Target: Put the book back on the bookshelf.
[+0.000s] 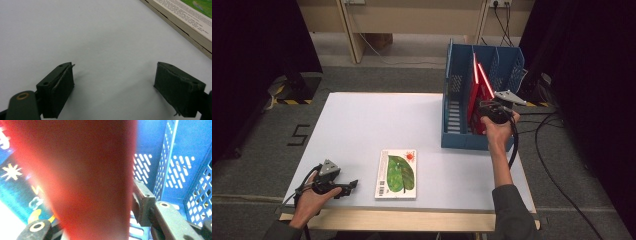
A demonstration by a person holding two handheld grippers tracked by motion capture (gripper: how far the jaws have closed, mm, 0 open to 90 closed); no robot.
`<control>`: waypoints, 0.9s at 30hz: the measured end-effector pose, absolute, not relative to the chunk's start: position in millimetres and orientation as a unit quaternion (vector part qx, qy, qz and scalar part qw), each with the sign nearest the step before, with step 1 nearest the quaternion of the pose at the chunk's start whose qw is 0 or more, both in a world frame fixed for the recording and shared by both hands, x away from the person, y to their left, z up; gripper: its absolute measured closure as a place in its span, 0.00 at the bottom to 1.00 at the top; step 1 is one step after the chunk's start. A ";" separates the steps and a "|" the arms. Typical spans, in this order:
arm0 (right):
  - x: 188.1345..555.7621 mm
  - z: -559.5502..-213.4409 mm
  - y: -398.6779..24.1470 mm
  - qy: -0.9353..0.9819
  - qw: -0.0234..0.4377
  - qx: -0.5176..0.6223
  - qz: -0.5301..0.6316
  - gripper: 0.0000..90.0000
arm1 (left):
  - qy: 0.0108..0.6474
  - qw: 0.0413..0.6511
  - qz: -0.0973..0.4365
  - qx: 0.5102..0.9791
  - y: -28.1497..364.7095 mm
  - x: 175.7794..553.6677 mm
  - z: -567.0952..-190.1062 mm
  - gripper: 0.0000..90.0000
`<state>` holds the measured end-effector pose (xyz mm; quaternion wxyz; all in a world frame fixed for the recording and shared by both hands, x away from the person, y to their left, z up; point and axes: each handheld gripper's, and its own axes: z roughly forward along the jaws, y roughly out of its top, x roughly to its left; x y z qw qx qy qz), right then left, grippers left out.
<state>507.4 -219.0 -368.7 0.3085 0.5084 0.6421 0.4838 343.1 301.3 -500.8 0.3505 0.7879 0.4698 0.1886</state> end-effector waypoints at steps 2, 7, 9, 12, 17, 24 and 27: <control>503.6 -367.4 -218.4 0.643 0.305 0.504 0.488 0.68 | 0.470 0.349 0.187 0.788 301.9 342.9 -500.4 0.17; 489.3 -365.2 -217.4 0.654 0.306 0.494 0.484 0.65 | 0.470 0.351 0.187 0.788 302.9 342.9 -500.6 0.17; 482.2 -364.1 -217.7 0.663 0.316 0.482 0.478 0.65 | 0.470 0.351 0.188 0.788 303.0 342.9 -500.5 0.17; 470.5 -364.0 -220.1 0.673 0.313 0.470 0.478 0.66 | 0.473 0.351 0.189 0.786 304.0 343.3 -500.3 0.17; 459.2 -372.7 -226.0 0.674 0.296 0.469 0.487 0.72 | 0.476 0.352 0.191 0.783 305.7 343.6 -499.6 0.17; 455.0 -381.9 -222.6 0.678 0.300 0.458 0.490 0.81 | 0.476 0.349 0.189 0.785 304.8 343.8 -500.5 0.17; 460.9 -381.4 -217.4 0.678 0.307 0.458 0.486 0.80 | 0.474 0.348 0.189 0.786 304.7 343.4 -500.4 0.17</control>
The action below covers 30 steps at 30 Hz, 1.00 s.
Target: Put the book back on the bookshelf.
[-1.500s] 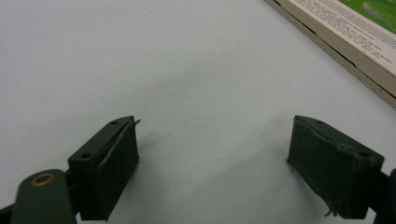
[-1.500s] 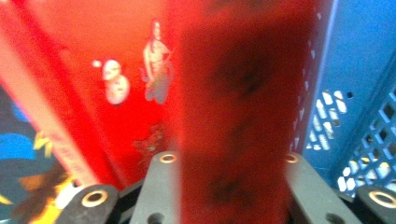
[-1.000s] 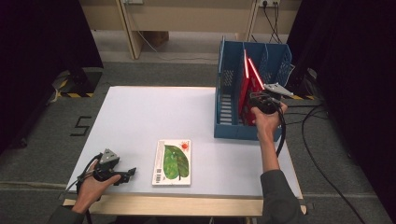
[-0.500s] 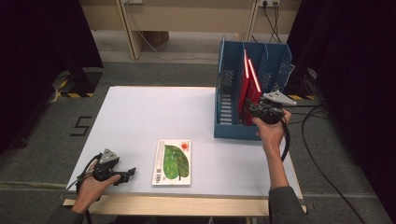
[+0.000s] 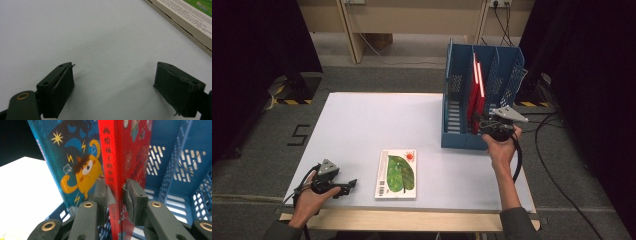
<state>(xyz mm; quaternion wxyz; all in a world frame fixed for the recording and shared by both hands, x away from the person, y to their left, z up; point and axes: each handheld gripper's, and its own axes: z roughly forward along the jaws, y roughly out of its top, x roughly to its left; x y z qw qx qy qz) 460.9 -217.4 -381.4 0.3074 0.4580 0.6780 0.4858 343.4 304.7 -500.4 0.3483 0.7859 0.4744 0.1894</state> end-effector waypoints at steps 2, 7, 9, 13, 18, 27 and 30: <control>466.4 -381.5 -215.3 0.672 0.301 0.466 0.491 0.80 | 0.475 0.350 0.190 0.785 304.9 343.5 -500.6 0.17; 484.4 -382.1 -215.6 0.661 0.297 0.480 0.494 0.80 | 0.475 0.349 0.189 0.786 305.3 343.6 -500.5 0.17; 490.8 -381.8 -214.8 0.660 0.296 0.483 0.493 0.80 | 0.475 0.350 0.189 0.785 305.3 343.6 -500.6 0.17; 492.9 -381.5 -215.0 0.658 0.295 0.487 0.492 0.77 | 0.474 0.350 0.189 0.785 306.0 343.3 -500.5 0.17; 484.4 -383.5 -218.4 0.672 0.299 0.471 0.487 0.83 | 0.475 0.348 0.190 0.786 306.0 343.2 -500.5 0.17; 489.4 -385.4 -217.3 0.676 0.301 0.468 0.483 0.88 | 0.476 0.349 0.190 0.784 306.0 343.6 -500.8 0.17; 494.8 -385.8 -217.3 0.668 0.291 0.478 0.490 0.87 | 0.476 0.350 0.190 0.784 306.4 343.5 -500.9 0.17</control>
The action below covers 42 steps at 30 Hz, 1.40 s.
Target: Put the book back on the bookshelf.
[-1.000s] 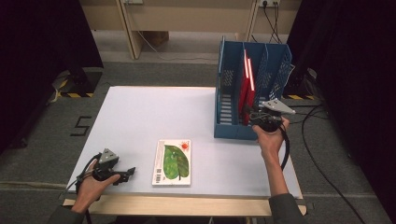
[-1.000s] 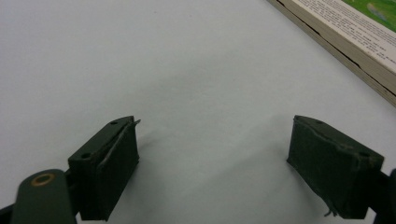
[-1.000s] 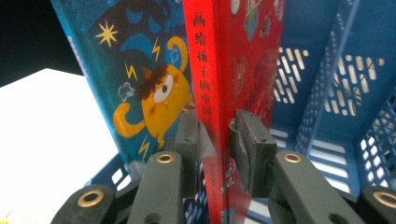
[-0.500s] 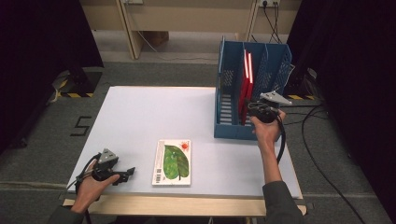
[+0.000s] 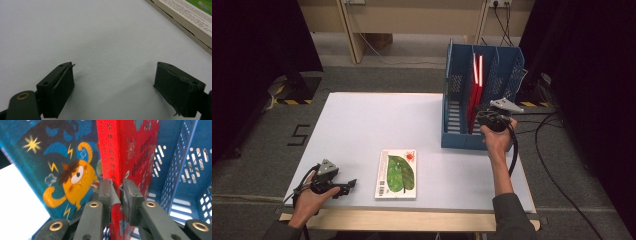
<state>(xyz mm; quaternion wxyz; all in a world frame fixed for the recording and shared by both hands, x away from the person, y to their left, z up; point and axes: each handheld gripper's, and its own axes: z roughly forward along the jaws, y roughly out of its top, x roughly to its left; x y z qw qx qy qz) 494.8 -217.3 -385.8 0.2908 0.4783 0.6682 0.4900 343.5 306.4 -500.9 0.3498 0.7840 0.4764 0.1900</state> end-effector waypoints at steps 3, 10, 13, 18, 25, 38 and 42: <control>499.5 -386.4 -216.9 0.663 0.286 0.484 0.495 0.87 | 0.477 0.350 0.190 0.784 306.5 343.7 -500.9 0.17; 503.2 -386.0 -217.1 0.663 0.285 0.485 0.494 0.87 | 0.477 0.349 0.190 0.784 306.3 343.7 -500.9 0.17; 502.7 -385.6 -216.8 0.665 0.285 0.484 0.491 0.86 | 0.477 0.350 0.190 0.784 306.5 343.8 -501.0 0.17; 500.1 -383.8 -217.7 0.668 0.292 0.479 0.490 0.85 | 0.476 0.348 0.191 0.784 306.6 343.6 -500.9 0.17; 502.0 -385.0 -216.4 0.677 0.300 0.472 0.478 0.90 | 0.477 0.349 0.191 0.784 306.4 343.7 -501.1 0.16; 492.7 -380.7 -214.2 0.676 0.302 0.474 0.476 0.79 | 0.478 0.349 0.192 0.783 307.1 343.6 -501.0 0.17; 477.5 -378.6 -211.9 0.675 0.296 0.470 0.485 0.68 | 0.479 0.348 0.193 0.782 307.2 343.4 -500.7 0.17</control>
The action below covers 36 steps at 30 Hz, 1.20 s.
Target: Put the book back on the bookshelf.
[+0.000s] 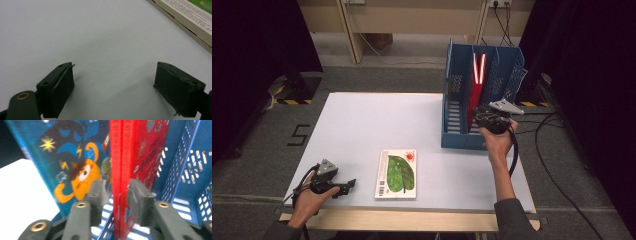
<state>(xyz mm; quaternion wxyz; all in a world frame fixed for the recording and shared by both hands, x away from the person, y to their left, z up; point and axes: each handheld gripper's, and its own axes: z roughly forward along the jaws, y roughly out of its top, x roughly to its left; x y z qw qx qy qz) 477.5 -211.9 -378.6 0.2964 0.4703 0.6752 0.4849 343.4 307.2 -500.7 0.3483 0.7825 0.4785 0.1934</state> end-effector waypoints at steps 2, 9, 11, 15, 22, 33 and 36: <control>469.6 -378.6 -210.4 0.674 0.297 0.472 0.485 0.63 | 0.479 0.350 0.194 0.781 307.1 343.3 -500.5 0.17; 431.9 -390.7 -192.2 0.679 0.268 0.460 0.506 0.49 | 0.479 0.354 0.192 0.780 306.0 342.5 -499.1 0.17; 424.4 -394.6 -187.0 0.683 0.255 0.460 0.507 0.46 | 0.479 0.364 0.184 0.777 304.8 341.8 -498.9 0.17; 413.4 -405.5 -176.8 0.689 0.235 0.459 0.510 0.41 | 0.477 0.370 0.179 0.777 302.6 340.7 -498.0 0.17; 400.1 -422.2 -162.9 0.701 0.212 0.456 0.505 0.37 | 0.476 0.371 0.175 0.778 301.1 339.0 -497.8 0.17; 384.6 -442.0 -141.7 0.720 0.173 0.456 0.494 0.30 | 0.465 0.383 0.164 0.781 292.8 334.5 -495.0 0.17; 382.6 -452.6 -131.5 0.728 0.158 0.455 0.488 0.31 | 0.462 0.384 0.167 0.782 290.0 333.1 -494.4 0.17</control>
